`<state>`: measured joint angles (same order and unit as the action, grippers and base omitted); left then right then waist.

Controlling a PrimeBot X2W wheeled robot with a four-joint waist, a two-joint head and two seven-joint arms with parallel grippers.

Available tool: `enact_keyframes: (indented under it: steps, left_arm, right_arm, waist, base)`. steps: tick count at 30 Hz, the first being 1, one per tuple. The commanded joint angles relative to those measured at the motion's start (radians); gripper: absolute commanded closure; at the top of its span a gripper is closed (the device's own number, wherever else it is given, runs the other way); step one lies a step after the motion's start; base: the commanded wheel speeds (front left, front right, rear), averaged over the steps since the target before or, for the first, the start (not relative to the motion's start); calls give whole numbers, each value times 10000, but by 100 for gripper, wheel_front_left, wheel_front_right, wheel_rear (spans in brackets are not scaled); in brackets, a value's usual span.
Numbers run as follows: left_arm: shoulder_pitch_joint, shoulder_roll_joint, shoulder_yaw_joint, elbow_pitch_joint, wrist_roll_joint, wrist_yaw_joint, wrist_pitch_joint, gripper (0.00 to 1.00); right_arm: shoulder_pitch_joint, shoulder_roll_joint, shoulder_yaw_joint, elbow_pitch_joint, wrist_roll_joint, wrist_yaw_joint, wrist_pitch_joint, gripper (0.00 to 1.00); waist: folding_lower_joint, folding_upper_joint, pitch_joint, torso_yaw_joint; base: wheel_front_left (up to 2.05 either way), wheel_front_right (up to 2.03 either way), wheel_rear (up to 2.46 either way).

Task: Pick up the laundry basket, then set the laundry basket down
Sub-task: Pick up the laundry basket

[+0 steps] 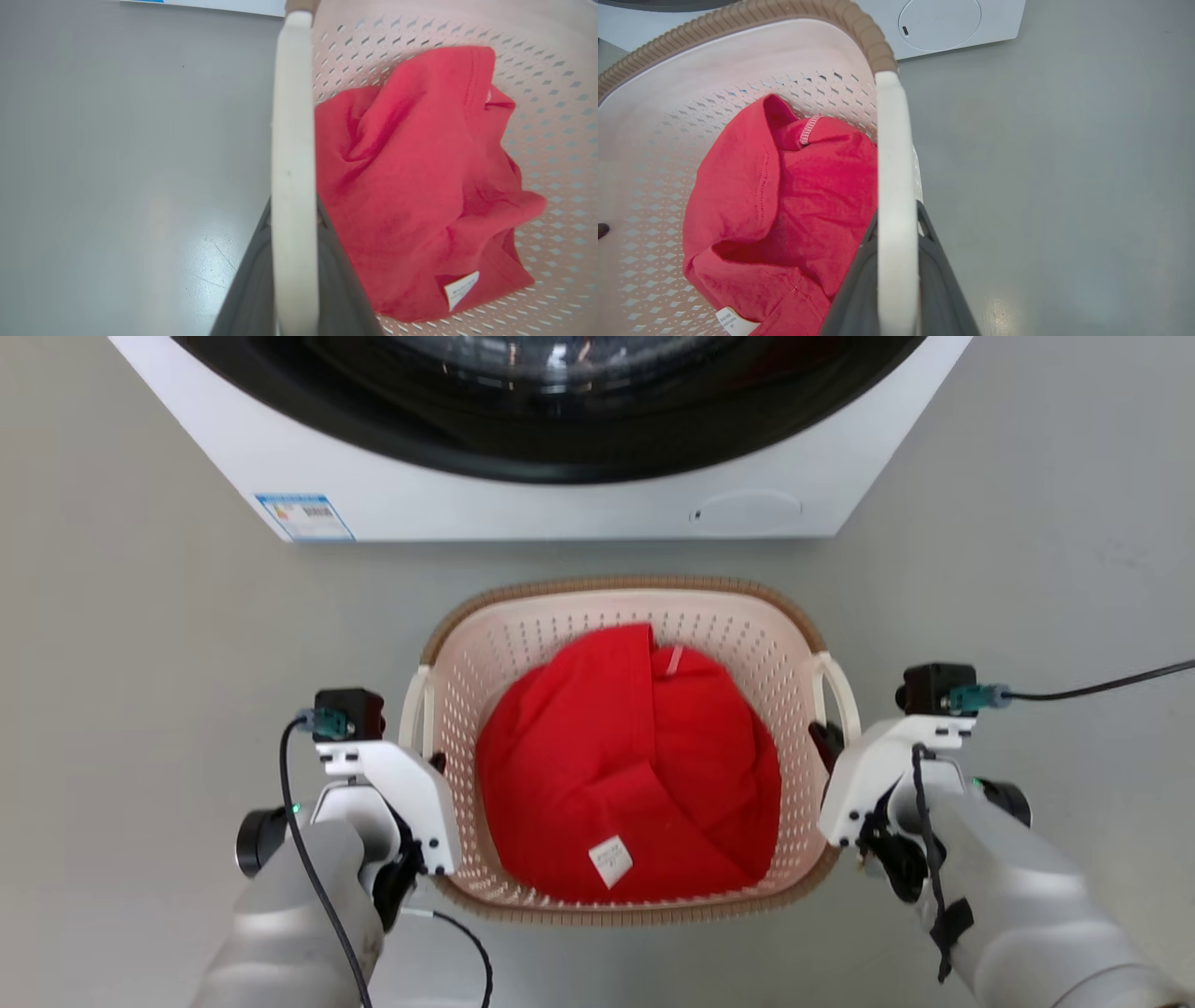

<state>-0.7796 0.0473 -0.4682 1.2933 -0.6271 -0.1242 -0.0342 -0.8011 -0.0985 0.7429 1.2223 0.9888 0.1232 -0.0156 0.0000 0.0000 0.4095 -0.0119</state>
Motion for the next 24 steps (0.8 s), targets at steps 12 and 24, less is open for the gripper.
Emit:
enact_keyframes:
  steps: [12, 24]
  left_arm:
    - [1063, 246, 8, -56, -388, -65, 470, 100]
    - [1833, 202, -119, -38, -571, -62, 852, 100]
  right_arm:
    - [1086, -11, 394, -163, 593, 75, 589, 100]
    - [1846, -4, 702, -246, 954, 75, 980, 100]
  waist:
    - [0, 0, -1672, -29]
    - [0, 0, -2885, -51]
  base:
    - [0, 0, 0]
    - [0, 0, 0]
